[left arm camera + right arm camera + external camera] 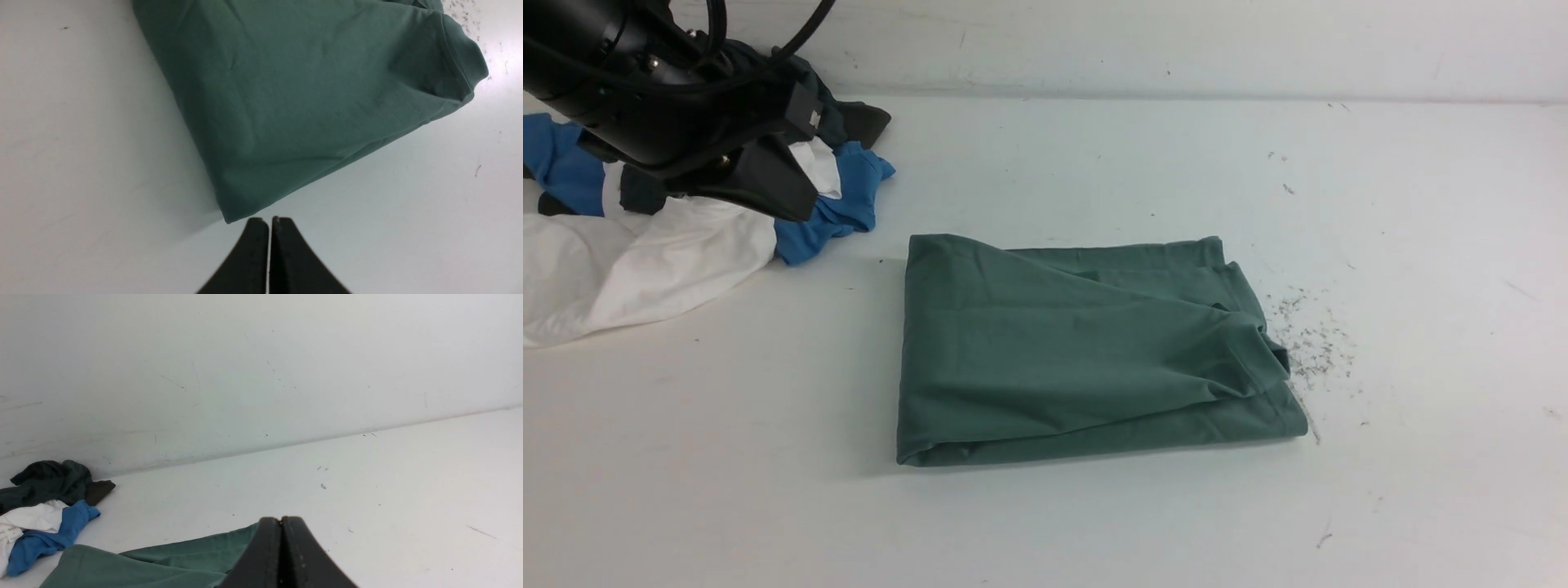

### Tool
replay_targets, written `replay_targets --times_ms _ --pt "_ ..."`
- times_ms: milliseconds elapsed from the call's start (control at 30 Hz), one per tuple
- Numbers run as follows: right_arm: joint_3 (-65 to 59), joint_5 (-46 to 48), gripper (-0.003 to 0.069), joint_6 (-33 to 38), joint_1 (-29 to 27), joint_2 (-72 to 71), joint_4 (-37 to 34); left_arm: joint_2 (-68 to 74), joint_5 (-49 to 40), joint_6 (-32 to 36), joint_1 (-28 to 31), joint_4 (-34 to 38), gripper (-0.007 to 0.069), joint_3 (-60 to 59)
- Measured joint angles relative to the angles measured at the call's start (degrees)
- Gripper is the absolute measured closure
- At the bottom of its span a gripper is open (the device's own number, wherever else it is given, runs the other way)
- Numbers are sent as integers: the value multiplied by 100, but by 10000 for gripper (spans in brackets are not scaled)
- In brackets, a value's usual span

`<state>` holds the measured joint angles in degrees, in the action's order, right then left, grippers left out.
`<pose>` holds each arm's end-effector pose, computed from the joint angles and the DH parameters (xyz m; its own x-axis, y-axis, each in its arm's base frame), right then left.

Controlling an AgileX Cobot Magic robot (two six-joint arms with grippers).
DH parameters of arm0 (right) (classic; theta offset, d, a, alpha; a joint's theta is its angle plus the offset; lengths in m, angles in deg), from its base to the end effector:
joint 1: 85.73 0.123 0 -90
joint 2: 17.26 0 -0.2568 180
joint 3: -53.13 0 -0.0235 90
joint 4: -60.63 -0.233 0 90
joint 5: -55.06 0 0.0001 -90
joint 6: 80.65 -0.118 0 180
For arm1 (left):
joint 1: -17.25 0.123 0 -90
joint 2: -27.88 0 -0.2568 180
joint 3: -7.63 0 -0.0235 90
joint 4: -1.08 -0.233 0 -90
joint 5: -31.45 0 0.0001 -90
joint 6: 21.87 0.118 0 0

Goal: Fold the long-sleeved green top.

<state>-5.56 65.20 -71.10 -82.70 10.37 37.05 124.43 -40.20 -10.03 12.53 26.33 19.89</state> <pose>0.1200 0.0147 0.2689 -0.1242 0.2300 -0.9652 -0.0960 0.9654 0.2424 0.3008 -0.0728 0.3276 -0.8804 0.1270 -0.4568 0.3038 0.8908 -0.3379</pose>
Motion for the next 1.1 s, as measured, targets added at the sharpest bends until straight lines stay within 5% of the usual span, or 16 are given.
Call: replay_targets --times_ms 500,867,1100 --pt "-130 229 673 -4 22 -206 27 0 0 5 0 4 629 0" --pt "-1901 547 673 -4 212 -1874 1582 -40 0 6 0 -37 629 -20" --pt "-1908 1100 673 -11 212 -1957 1781 -604 4 -65 0 -66 629 -111"
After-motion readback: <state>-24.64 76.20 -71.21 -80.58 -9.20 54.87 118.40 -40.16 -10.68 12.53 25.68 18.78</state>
